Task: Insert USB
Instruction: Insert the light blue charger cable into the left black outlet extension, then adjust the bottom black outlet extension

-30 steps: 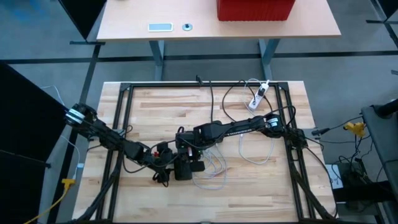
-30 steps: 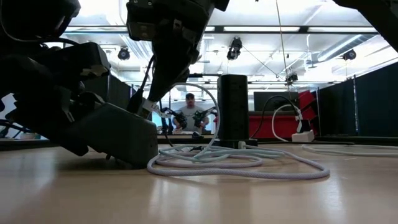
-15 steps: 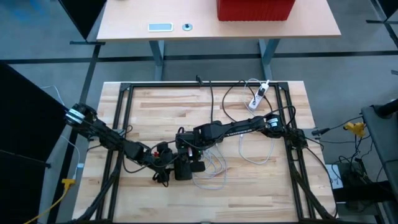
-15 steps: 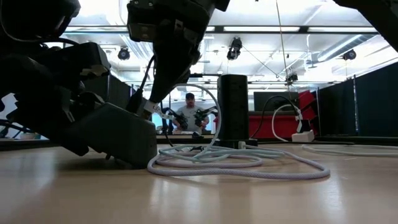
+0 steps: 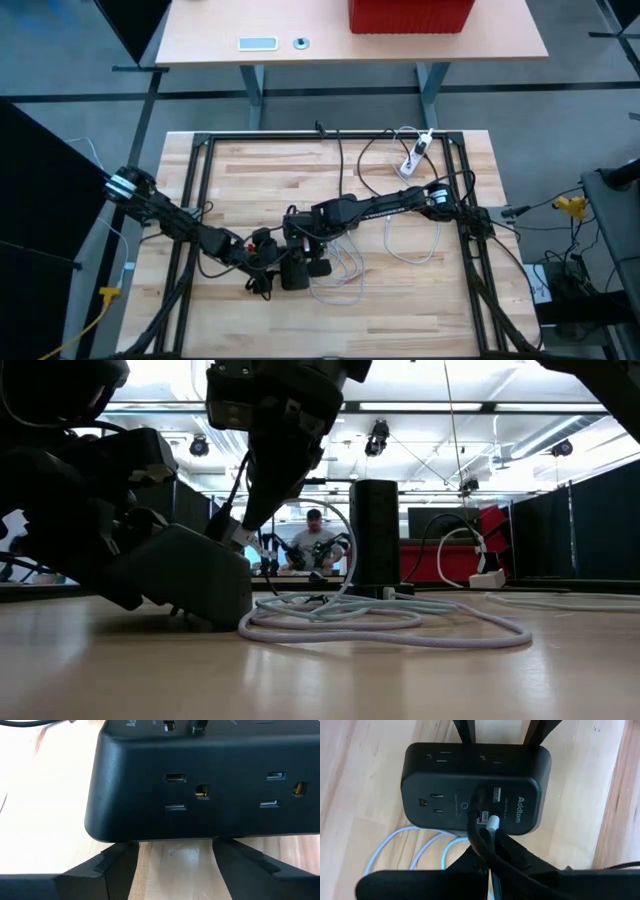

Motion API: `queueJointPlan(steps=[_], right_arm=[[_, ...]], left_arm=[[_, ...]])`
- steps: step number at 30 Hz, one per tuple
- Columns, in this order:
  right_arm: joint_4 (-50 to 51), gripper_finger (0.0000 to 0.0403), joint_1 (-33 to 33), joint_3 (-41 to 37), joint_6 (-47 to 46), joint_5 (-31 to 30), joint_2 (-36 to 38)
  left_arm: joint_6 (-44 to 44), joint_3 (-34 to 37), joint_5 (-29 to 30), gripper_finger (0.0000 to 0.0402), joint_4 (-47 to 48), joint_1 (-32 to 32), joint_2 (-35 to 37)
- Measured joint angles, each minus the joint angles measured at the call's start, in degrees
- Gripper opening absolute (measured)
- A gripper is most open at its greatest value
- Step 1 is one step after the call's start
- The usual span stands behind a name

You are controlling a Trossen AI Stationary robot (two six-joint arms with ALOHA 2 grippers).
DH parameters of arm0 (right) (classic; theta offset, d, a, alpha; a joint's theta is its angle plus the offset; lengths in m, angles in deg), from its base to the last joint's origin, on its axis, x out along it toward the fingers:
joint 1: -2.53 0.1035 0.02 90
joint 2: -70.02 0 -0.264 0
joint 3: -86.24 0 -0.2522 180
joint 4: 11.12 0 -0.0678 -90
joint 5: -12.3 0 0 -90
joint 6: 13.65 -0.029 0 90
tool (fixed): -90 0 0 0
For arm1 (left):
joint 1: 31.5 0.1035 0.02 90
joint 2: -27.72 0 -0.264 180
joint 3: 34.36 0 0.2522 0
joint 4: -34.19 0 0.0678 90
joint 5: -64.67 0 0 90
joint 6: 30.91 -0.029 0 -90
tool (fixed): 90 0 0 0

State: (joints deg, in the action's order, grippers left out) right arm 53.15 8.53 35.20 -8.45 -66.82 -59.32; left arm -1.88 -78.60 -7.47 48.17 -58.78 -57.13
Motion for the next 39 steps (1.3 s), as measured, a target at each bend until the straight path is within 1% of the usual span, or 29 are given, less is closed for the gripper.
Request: queueJointPlan(steps=[7, 11, 15, 25, 37, 39], right_arm=[[-1.23, 0.0000, 0.00, -0.69, 0.73, 0.24, 0.00], [-1.17, 0.0000, -0.02, -0.85, 0.96, 1.57, 0.00], [-1.83, 0.0000, -0.05, -1.46, 1.89, 1.67, 0.03], [-7.90, 0.0001, -0.09, -5.26, 1.38, 1.66, 0.15], [-1.84, 0.0028, -0.13, -2.17, 2.95, 1.27, 0.86], [-0.35, 0.0043, -0.14, -1.07, 2.70, 1.35, 1.36]], left_arm=[[0.01, -0.21, 0.03, 0.0238, 0.67, -0.01, 0.78], [-1.94, -1.48, 1.49, 0.0234, 2.21, 0.10, 1.81], [-3.09, -1.90, 2.47, 0.0225, 3.23, 0.67, 1.84], [-0.76, -1.73, 2.85, 0.0206, 5.19, 0.82, 1.65], [1.58, -1.71, 5.13, 0.0203, 6.16, 1.18, 1.52], [0.58, -1.71, 5.18, 0.0205, 6.32, 1.19, 1.52]])
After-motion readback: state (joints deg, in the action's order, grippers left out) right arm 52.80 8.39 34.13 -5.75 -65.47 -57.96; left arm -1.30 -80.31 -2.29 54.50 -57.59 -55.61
